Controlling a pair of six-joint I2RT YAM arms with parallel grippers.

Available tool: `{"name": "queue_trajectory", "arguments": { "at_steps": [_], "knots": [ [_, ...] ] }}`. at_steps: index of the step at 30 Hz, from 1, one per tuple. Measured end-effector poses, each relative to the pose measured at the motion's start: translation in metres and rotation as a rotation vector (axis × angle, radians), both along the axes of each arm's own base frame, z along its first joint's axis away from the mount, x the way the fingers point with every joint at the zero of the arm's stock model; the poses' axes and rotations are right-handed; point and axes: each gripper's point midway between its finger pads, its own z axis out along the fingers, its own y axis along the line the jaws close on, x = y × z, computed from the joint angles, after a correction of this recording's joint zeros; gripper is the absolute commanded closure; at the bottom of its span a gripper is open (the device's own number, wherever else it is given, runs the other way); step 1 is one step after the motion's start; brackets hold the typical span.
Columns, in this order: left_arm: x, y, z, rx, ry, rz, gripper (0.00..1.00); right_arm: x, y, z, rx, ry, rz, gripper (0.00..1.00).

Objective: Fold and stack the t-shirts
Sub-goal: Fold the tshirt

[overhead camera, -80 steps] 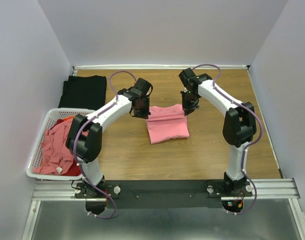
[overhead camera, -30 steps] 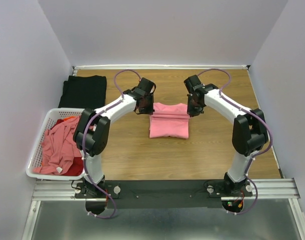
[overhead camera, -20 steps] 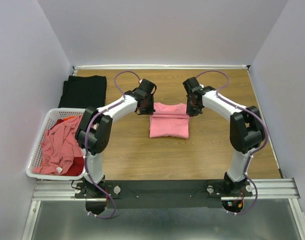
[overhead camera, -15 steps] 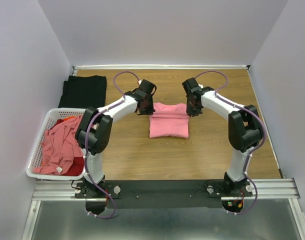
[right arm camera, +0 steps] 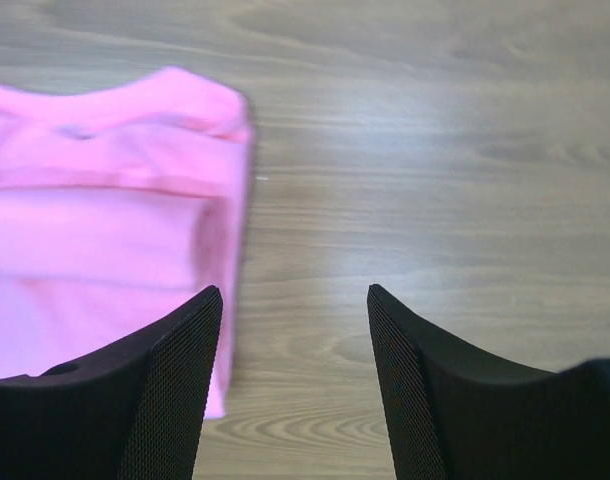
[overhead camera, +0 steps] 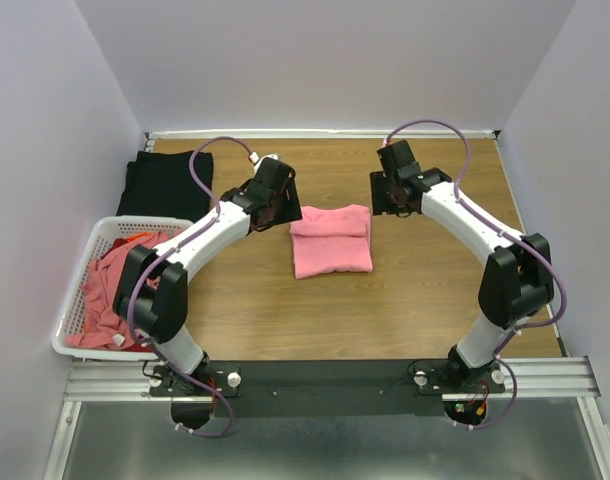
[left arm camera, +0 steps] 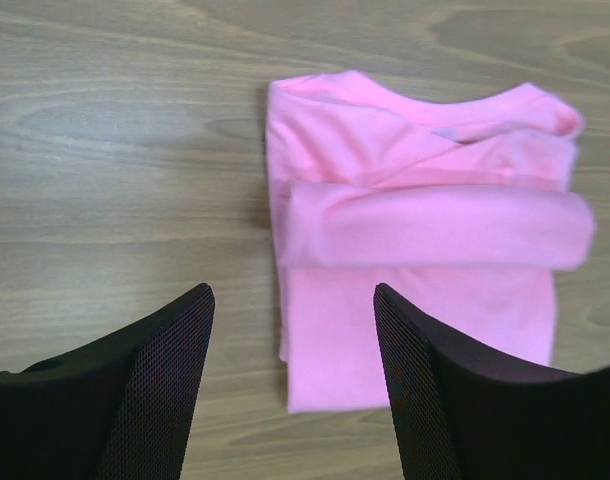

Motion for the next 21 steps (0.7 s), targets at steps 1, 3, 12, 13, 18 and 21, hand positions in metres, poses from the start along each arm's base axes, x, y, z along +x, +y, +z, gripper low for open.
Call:
{"name": "queue_trajectory", "arguments": {
  "at_steps": [1,3,12,13,18,21],
  "knots": [
    [-0.003,-0.002,0.007,-0.015,-0.021,-0.002,0.27,0.000,0.006,0.005,0.006,-0.016,0.031,0.32],
    [-0.013,-0.007,0.014,-0.039,-0.041,-0.011,0.27,0.000,0.025,0.016,0.031,-0.051,0.122,0.31],
    [-0.062,-0.015,-0.026,-0.015,0.033,-0.071,0.50,-0.011,0.059,-0.007,0.060,-0.005,0.323,0.28],
    [-0.066,-0.015,-0.030,-0.009,0.041,-0.078,0.54,-0.012,0.061,-0.008,0.064,-0.003,0.337,0.25],
    [-0.067,-0.026,-0.039,-0.002,0.045,-0.108,0.67,-0.013,0.077,-0.015,0.032,-0.009,0.448,0.08],
    [-0.067,-0.032,-0.052,0.012,0.064,-0.119,0.69,-0.018,0.091,-0.025,-0.023,-0.006,0.532,0.00]
  ]
}}
